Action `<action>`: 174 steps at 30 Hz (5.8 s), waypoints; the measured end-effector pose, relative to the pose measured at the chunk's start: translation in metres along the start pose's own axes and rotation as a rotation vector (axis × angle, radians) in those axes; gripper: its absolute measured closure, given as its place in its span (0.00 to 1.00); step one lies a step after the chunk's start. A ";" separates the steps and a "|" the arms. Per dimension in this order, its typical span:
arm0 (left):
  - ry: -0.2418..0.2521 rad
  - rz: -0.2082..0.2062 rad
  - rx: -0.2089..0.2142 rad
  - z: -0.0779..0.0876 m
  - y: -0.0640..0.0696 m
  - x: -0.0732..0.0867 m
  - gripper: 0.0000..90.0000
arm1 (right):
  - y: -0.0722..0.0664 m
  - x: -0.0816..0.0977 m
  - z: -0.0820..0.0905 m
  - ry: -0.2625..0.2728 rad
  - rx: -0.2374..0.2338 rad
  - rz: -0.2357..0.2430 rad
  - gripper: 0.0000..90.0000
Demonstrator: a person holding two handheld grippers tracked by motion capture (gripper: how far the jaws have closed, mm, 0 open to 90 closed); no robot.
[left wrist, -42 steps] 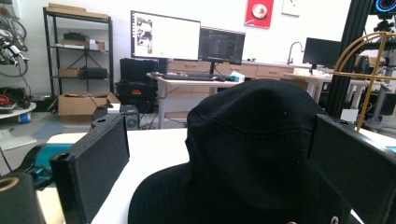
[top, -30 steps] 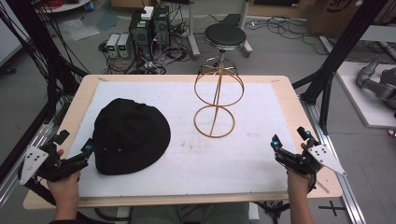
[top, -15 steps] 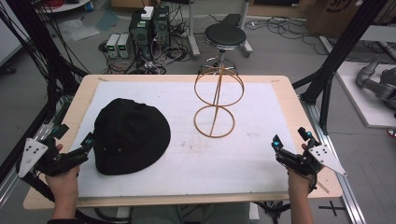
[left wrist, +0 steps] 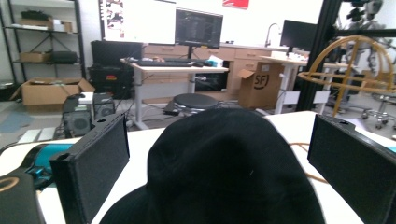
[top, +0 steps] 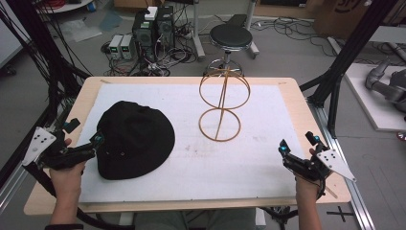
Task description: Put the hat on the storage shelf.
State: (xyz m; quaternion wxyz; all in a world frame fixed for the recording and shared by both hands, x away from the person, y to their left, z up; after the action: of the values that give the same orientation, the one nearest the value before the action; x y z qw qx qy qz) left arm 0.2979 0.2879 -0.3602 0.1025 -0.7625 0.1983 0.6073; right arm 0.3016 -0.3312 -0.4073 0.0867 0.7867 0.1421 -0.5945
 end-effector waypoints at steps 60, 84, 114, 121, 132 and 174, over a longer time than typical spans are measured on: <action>-0.323 -0.131 -0.065 -0.065 0.025 0.035 0.55 | -0.001 0.006 -0.005 -0.040 -0.003 -0.005 0.06; -0.330 -0.123 -0.038 -0.063 0.026 0.043 0.92 | -0.002 0.007 -0.005 -0.048 0.003 -0.004 0.06; -0.056 -0.037 -0.032 -0.056 0.030 0.001 0.97 | -0.002 0.008 -0.006 -0.050 -0.002 0.001 0.06; 0.026 -0.036 -0.021 -0.063 0.041 -0.024 0.97 | -0.001 0.008 -0.005 -0.051 0.001 0.001 0.06; 0.090 -0.014 -0.028 -0.074 0.047 -0.046 0.97 | -0.002 0.008 -0.003 -0.046 -0.008 0.007 0.06; 0.231 0.015 0.110 -0.170 0.126 -0.112 0.97 | 0.000 0.007 0.006 -0.042 -0.001 0.005 0.06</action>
State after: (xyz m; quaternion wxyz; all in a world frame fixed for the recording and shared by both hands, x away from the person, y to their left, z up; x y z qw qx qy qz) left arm 0.3746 0.1269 -0.2005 0.1163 -0.8189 0.2477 0.5045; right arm 0.2985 -0.3325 -0.4159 0.0918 0.7742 0.1386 -0.6108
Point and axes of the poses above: each handheld gripper's, and its own axes: z roughly backward along the jaws, x roughly out of its underside, y roughly to its right, the point moved 4 cm from there along -z, roughly forward along the jaws, and after that the axes turned 12 degrees about y, right-handed, at the moved point
